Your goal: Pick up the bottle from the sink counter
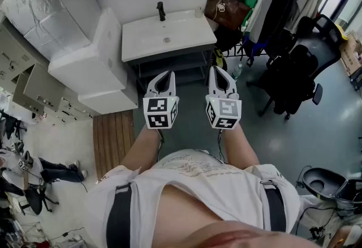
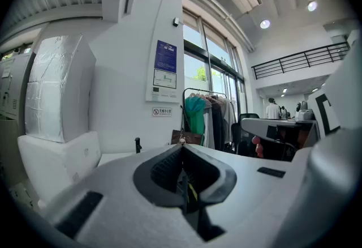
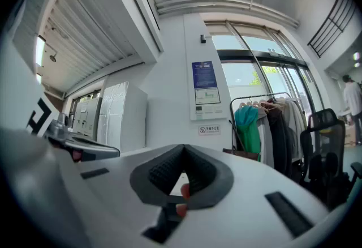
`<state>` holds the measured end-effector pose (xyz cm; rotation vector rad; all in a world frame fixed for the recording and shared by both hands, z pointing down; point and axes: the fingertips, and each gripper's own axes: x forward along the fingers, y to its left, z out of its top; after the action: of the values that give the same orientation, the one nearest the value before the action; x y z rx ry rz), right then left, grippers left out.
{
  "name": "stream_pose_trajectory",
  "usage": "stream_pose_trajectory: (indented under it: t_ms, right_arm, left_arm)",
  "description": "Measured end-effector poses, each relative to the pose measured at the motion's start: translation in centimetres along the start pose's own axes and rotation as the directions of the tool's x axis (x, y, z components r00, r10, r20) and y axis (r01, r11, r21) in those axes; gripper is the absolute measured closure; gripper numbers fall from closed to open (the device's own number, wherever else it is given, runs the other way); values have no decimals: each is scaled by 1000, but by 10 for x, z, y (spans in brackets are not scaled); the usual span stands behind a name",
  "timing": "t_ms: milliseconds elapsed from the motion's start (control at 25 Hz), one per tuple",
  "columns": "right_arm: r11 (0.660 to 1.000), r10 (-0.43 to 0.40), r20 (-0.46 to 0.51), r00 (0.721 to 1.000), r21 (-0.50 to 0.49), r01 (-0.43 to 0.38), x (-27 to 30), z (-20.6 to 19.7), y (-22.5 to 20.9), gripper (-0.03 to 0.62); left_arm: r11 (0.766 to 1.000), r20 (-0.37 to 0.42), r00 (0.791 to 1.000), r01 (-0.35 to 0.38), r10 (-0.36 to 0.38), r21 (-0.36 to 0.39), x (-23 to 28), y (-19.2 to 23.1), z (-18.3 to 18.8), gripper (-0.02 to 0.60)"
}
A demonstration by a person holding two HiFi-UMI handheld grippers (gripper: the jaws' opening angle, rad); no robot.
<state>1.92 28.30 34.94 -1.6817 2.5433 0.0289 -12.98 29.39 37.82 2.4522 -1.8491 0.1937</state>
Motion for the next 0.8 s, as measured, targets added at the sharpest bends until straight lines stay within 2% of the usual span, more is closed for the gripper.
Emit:
stream_pose_trajectory:
  t_ms: [440,800]
  right_arm:
    - [1000,13,18,1000,-17,-13,9,10,-7,572]
    - [999,45,52,998,21,-46,11,14,-19,572]
  left_arm:
    - [999,33,998,47,-47,1,20,-20,14,561]
    - [999,55,998,38,-38,9,35,-27,24,560]
